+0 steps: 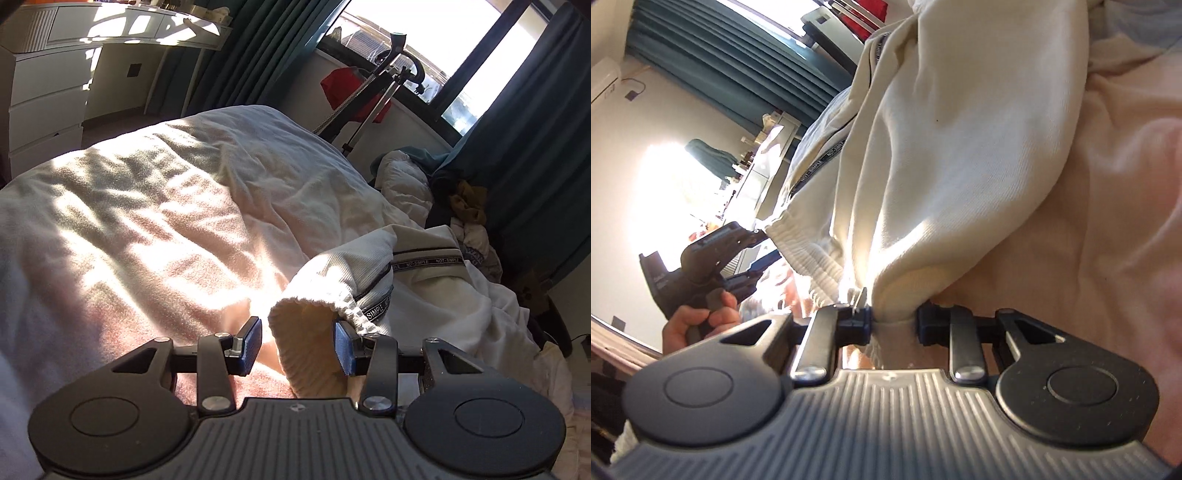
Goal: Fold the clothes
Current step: 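Grasp the other ribbed cuff with the right gripper while the left gripper holds its cuff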
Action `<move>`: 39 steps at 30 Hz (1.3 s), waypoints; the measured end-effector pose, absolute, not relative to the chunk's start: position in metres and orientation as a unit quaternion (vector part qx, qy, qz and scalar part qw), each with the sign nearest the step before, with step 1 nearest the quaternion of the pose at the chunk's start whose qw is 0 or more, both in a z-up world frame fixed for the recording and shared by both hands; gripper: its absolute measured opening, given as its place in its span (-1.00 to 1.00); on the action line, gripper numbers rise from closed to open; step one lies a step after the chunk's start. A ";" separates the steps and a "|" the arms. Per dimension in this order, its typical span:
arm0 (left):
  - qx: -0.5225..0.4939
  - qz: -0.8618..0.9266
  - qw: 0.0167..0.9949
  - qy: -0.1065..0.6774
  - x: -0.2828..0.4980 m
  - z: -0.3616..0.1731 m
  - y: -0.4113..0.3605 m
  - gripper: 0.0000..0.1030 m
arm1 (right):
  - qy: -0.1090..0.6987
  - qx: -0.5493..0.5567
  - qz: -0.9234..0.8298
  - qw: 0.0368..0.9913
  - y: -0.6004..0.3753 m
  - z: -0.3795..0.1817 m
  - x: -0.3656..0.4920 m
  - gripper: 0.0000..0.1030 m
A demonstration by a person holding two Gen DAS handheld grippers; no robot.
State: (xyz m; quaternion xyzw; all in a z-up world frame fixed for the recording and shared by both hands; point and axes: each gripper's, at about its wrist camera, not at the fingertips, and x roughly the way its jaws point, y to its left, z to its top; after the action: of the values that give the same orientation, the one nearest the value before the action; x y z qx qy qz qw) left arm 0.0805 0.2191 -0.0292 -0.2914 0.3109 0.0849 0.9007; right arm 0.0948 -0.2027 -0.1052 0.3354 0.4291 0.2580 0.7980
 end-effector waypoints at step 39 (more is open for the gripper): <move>-0.428 0.045 0.861 0.270 0.137 -0.071 0.281 -0.53 | 0.402 0.342 0.276 0.804 -0.180 -0.113 0.095 -0.03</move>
State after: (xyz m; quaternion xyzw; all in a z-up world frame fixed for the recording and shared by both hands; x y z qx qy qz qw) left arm 0.1374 0.2806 -0.0714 -0.4280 0.2703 0.0446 0.8612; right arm 0.0953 -0.1799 -0.1126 0.3420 0.4018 0.2755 0.8035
